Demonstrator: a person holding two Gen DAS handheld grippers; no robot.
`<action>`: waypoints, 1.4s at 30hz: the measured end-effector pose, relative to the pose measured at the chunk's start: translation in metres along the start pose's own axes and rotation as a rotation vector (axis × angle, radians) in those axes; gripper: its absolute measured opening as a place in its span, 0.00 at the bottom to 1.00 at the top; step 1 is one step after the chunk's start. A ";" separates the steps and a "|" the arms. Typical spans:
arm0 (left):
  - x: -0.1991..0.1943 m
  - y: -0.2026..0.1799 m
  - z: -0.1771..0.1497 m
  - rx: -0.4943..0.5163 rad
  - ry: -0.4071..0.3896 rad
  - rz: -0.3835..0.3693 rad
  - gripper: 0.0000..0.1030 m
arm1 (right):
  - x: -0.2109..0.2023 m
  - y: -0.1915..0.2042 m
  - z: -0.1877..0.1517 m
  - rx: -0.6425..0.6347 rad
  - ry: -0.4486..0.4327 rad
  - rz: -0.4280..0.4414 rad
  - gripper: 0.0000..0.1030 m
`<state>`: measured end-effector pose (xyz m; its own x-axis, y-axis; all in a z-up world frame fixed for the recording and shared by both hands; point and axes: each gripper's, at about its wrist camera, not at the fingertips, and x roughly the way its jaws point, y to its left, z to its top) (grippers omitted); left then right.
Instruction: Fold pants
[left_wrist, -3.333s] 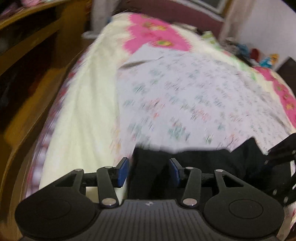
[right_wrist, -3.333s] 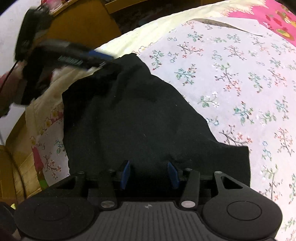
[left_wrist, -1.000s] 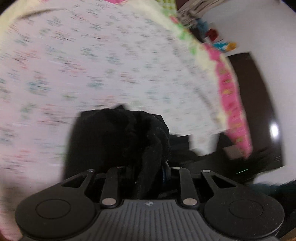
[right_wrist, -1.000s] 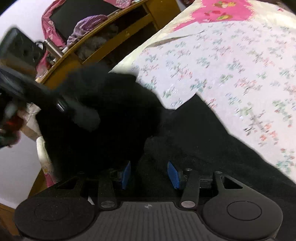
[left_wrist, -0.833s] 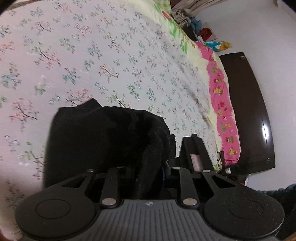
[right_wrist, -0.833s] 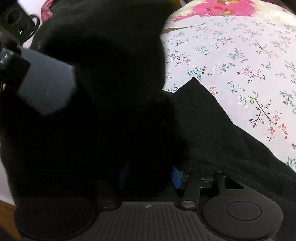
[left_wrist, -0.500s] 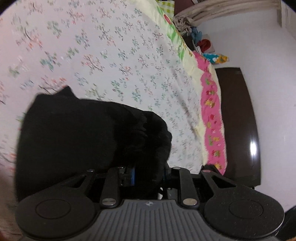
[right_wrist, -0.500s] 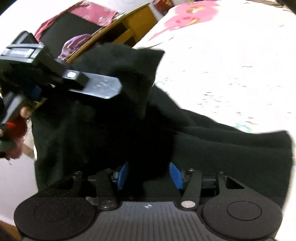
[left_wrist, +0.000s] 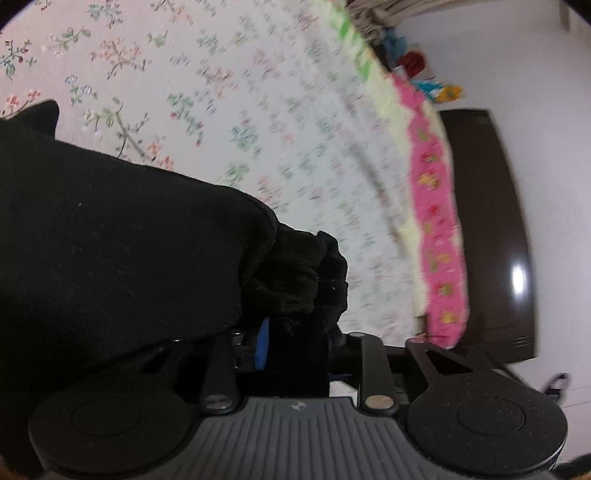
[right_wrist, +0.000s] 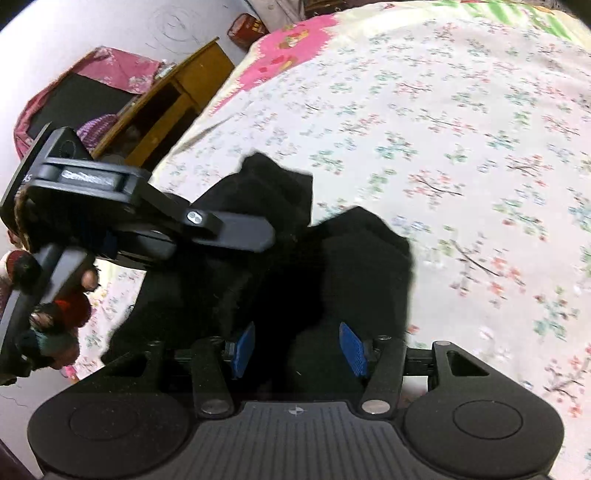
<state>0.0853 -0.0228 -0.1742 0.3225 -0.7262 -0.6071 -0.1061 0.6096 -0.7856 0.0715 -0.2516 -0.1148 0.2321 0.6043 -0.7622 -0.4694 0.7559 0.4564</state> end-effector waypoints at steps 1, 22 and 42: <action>0.004 -0.001 -0.001 0.004 0.000 0.021 0.40 | 0.000 0.000 -0.001 0.001 0.001 -0.012 0.38; 0.039 -0.034 0.011 -0.014 -0.012 0.152 0.75 | -0.049 -0.005 0.000 -0.047 -0.070 -0.195 0.39; -0.038 -0.055 -0.011 0.292 0.038 0.403 0.80 | 0.022 -0.002 -0.012 -0.232 0.137 -0.346 0.32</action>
<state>0.0686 -0.0320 -0.1091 0.2754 -0.4227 -0.8634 0.0544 0.9036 -0.4249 0.0670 -0.2430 -0.1378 0.3018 0.2746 -0.9130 -0.5667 0.8218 0.0598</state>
